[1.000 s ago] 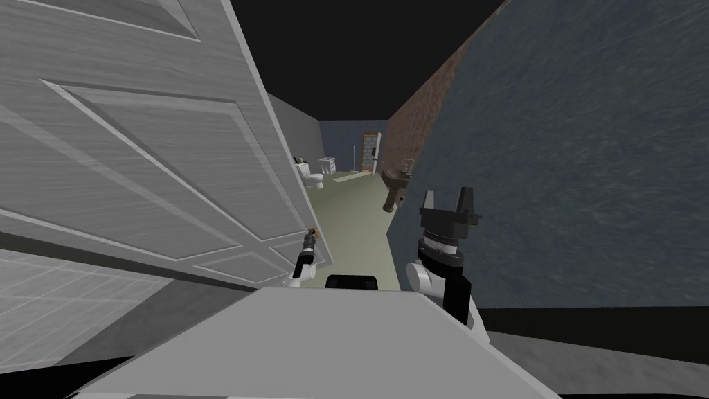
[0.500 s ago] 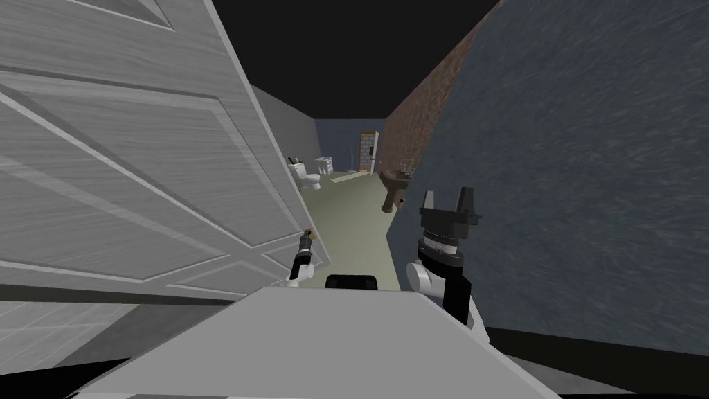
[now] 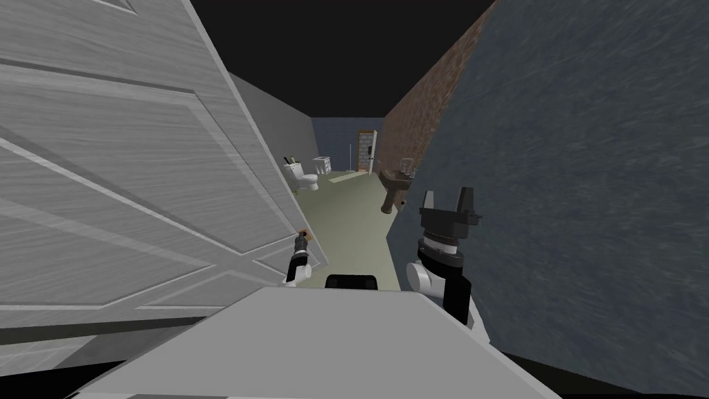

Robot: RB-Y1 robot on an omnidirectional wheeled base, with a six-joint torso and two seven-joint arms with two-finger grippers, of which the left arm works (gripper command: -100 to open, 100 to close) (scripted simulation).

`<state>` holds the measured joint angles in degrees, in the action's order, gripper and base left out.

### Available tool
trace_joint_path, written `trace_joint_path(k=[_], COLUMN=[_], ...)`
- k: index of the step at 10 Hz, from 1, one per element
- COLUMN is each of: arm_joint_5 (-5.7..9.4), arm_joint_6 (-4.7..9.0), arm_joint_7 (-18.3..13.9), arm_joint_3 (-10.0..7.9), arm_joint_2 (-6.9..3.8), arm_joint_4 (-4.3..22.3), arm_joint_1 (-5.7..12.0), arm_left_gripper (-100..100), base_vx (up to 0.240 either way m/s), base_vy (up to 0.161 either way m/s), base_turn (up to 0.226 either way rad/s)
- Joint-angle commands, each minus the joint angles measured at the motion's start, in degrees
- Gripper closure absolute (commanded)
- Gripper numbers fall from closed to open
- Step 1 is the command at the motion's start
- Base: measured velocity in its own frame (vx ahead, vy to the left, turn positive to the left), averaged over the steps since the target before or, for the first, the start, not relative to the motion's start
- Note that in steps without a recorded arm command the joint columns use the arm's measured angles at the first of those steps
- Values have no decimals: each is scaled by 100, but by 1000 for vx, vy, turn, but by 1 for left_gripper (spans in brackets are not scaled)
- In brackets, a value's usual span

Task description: Push the door open

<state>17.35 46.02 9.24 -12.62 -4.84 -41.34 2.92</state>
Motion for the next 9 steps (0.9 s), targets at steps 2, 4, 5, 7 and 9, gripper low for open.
trace_joint_path(k=[2, 4, 5, 7, 9], arm_joint_5=[219, 311, 403, 538, 669], arm_joint_6=[-26, -28, -30, -33, -36], arm_joint_7=[174, 244, 314, 417, 516], arm_joint_3=[-286, -388, -490, -640, -784], arm_joint_2=[-46, -38, -29, -8, 18], arm_joint_4=[-204, -247, -290, -353, -414], arm_joint_1=[-103, -139, -174, -226, -276], arm_left_gripper=[100, 100, 100, 100, 100], base_vx=[141, 122, 181, 157, 164], base_vy=[7, 18, 24, 8, 26], base_turn=[-43, -29, -70, -52, -33])
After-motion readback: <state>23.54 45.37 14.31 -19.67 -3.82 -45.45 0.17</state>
